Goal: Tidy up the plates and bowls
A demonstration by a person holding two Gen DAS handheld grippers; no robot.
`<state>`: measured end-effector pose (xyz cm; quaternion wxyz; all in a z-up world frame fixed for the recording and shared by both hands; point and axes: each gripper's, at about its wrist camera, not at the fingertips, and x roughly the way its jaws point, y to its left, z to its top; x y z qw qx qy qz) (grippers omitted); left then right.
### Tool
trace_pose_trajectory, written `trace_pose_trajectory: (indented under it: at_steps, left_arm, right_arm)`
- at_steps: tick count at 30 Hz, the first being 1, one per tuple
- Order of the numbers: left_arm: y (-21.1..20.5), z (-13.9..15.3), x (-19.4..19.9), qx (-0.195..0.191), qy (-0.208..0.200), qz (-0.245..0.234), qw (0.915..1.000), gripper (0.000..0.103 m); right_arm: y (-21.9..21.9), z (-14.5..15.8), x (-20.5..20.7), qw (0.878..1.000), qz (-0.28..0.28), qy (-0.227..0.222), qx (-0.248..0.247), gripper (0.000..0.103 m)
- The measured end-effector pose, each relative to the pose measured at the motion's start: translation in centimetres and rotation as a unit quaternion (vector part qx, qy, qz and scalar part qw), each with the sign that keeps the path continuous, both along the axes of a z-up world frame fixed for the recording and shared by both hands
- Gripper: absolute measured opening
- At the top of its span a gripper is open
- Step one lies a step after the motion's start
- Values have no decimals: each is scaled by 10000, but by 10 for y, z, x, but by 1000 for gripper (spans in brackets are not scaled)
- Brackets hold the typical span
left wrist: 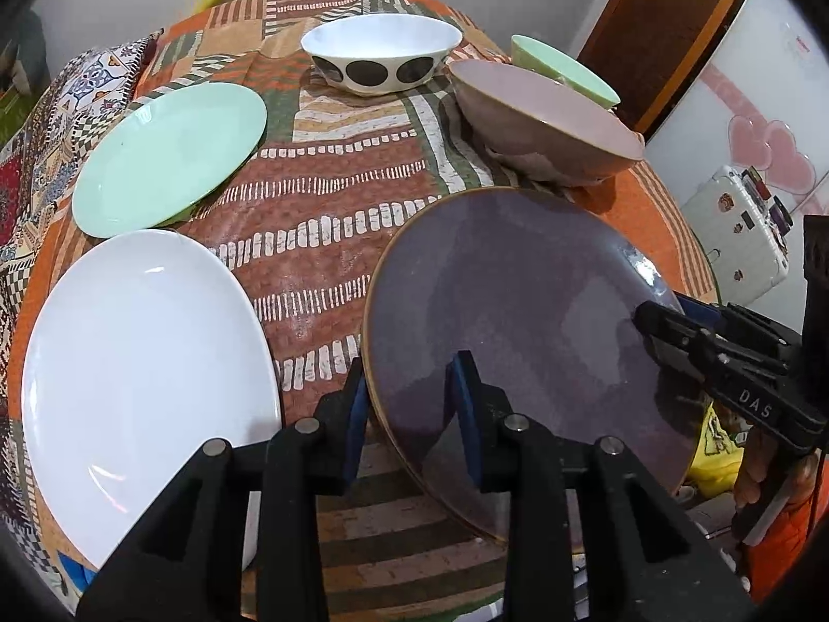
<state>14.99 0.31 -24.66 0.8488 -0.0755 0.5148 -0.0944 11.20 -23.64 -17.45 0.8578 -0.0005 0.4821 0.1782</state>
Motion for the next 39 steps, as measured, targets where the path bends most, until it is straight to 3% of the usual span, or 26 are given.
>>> trace_pose_trajectory:
  at_steps: [3, 5, 8, 15, 19, 22, 25, 32, 39]
  left_arm:
    - [3, 1, 2, -96, 110, 36, 9999, 32]
    - [4, 4, 1, 146, 73, 112, 9998, 32]
    - [5, 16, -5, 486, -158, 165, 9986, 32]
    - [31, 60, -28, 558, -766, 484, 9943, 35]
    - [55, 87, -47, 629, -1155, 792, 9881, 43]
    - [76, 104, -65, 782, -1466, 1035, 9807, 55]
    - [99, 112, -80, 941, -1615, 1308, 9736, 61]
    - [157, 90, -102, 1019, -1285, 1819, 9696, 62]
    - [191, 43, -109, 782, -782, 2056, 9724, 62]
  right_arm:
    - [0, 0, 0, 10000, 78, 33, -39, 38]
    - [1, 1, 0, 9999, 90, 52, -64, 39]
    - [-1, 6, -2, 9999, 87, 109, -68, 40]
    - [-5, 41, -10, 9995, 46, -312, 1, 52]
    - [6, 66, -15, 9976, 224, -642, 113, 53]
    - [24, 80, -17, 9952, 449, -836, 240, 65]
    - [46, 92, -19, 9914, 726, -1008, 409, 67]
    - [112, 96, -19, 9828, 1390, -1072, 570, 67]
    - [166, 68, -18, 9798, 1820, -654, 518, 67]
